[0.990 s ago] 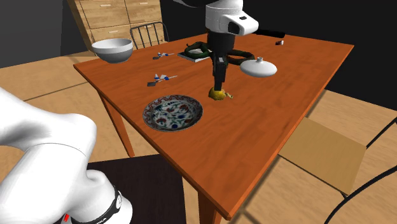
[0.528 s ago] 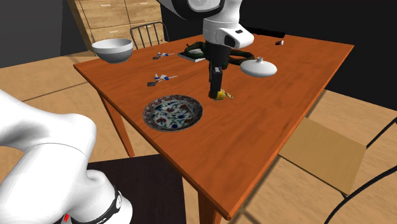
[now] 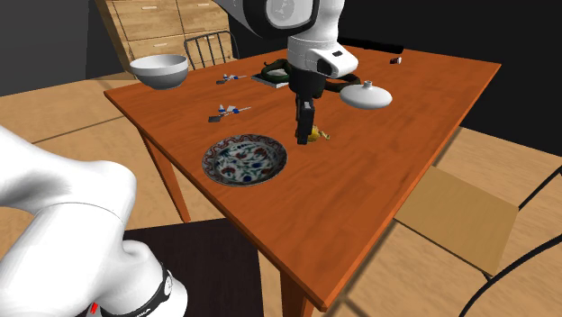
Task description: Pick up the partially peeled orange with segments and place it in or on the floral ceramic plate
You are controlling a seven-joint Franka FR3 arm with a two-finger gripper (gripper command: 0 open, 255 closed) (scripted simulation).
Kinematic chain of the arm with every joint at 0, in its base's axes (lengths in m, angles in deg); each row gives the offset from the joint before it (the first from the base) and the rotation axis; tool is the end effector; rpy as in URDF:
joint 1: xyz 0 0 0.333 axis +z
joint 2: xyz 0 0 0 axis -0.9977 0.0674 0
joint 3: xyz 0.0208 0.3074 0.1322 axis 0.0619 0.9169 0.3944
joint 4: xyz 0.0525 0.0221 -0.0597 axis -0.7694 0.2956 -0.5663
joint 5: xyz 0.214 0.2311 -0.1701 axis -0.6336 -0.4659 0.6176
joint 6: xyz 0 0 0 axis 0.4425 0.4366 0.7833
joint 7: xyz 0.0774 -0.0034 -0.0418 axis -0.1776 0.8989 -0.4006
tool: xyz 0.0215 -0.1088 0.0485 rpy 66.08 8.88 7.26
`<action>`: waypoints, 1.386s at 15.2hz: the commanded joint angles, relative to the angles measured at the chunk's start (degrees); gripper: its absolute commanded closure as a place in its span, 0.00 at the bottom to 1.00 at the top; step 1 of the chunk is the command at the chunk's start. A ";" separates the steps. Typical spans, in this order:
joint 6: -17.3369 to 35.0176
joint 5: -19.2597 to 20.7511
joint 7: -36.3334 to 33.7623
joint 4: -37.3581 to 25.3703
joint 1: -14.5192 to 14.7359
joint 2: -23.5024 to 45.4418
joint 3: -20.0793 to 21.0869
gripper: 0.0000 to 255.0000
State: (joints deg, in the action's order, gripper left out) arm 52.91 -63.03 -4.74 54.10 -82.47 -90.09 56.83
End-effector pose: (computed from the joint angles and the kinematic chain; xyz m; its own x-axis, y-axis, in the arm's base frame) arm 0.3532 0.1830 0.5165 0.9849 -0.1686 -0.0403 -0.1717 -0.9806 -0.0942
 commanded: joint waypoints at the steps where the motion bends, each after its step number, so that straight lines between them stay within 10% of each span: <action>1: 0.00 0.00 0.00 0.00 0.00 0.00 0.00 0.00; 2: 0.00 0.00 0.00 0.00 0.00 0.00 0.00 1.00; 21: -7.70 0.67 -0.79 -7.17 -0.30 -0.57 -0.86 1.00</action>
State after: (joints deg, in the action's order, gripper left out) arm 46.10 -62.44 -5.59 47.59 -82.71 -90.47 56.18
